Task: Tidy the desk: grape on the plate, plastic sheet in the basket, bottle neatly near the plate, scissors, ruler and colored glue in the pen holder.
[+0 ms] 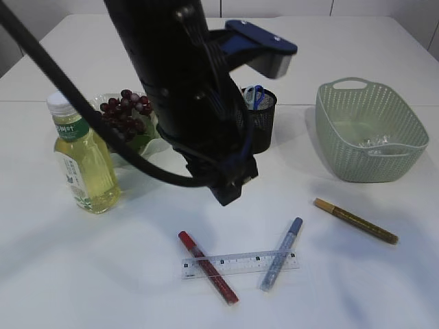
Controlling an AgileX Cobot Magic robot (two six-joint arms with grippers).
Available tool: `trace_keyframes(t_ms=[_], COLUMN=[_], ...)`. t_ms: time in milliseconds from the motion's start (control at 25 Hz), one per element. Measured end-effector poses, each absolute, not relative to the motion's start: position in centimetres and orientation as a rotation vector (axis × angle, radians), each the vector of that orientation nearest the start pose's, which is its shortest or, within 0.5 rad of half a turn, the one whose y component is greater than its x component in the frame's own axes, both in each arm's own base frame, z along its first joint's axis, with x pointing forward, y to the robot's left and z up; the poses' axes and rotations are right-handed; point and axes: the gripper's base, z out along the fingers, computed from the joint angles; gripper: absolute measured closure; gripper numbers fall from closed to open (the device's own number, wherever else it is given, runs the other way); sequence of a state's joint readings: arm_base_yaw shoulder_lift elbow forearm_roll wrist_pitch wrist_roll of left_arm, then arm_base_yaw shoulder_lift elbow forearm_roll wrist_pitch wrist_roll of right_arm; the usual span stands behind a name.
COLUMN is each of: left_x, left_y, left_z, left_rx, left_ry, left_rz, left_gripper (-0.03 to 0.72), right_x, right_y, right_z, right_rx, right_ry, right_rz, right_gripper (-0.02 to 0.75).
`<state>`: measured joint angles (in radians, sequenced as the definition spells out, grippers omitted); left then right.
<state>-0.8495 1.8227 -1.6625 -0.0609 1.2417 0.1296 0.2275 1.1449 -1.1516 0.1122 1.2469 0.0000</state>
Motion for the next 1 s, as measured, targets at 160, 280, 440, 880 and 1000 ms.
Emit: trace_keyframes(t_ms=[160,280,440,880,1000], left_x=[25.1,25.4,25.9,27.2,27.5], left_y=[-30.5,-31.4,-32.3,-33.9,-34.2], left_z=[27.4,24.9,21.3,16.1,15.2], left_rx=[1.455,1.525,1.647,1.737,1.741], left_ry=[2.603,2.628,2.641,2.561,2.532], left_rz=[-0.159,-0.126,-0.082,-0.075,-0.080], left_gripper=[0.279,0.279,0.259,0.232,0.228], right_x=[17.3,16.2,15.1,15.1,15.1], right_y=[5.0,4.7,4.5,4.3,4.3], right_z=[34.9,35.2,35.8,35.8,35.8], right_rx=[-0.280,-0.274,-0.271,-0.272,-0.272], right_ry=[2.726,2.697,2.657,2.653,2.653], right_rz=[0.222,0.227,0.233,0.206,0.206], right_gripper=[0.478,0.478,0.478,0.478,0.478])
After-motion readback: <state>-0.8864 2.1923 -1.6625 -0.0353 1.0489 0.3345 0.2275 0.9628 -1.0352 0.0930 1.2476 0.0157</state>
